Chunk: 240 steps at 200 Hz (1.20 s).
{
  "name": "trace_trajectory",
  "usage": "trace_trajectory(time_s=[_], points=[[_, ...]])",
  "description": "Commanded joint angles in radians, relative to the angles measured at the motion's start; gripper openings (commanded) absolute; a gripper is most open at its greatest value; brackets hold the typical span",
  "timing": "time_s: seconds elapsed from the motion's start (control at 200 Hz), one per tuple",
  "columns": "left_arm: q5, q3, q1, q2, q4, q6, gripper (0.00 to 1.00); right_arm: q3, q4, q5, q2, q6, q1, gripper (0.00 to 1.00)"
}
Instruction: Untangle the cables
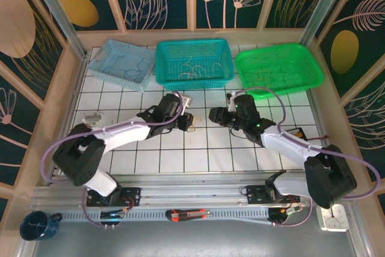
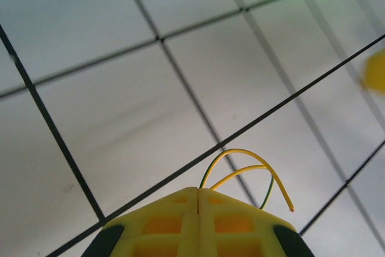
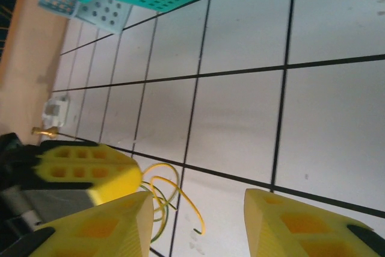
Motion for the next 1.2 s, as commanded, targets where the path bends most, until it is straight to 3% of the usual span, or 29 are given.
trace_trajectory(time_s=[0.0,0.48,0.931,1.001,1.146,1.196], points=[[-0.020,-0.043,-0.004,-0.085,0.088,-0.022,0.00,-0.026,0.084,-0.074,0.005,0.020,-0.029,0.46],[-0.038,-0.082,-0.004,-0.200,0.165,-0.077,0.00,-0.111,0.313,-0.305,0.017,0.036,-0.022,0.49],[-0.017,-0.088,-0.004,-0.191,0.186,-0.099,0.00,-0.048,0.410,-0.307,0.149,0.070,0.011,0.48],[-0.016,-0.095,-0.005,-0.184,0.198,-0.108,0.00,-0.018,0.429,-0.317,0.188,0.077,0.009,0.40],[-0.034,-0.119,-0.004,-0.184,0.230,-0.135,0.00,0.007,0.436,-0.316,0.212,0.090,-0.033,0.00],[-0.062,-0.128,-0.003,-0.191,0.229,-0.142,0.00,-0.008,0.439,-0.312,0.191,0.101,-0.070,0.00]])
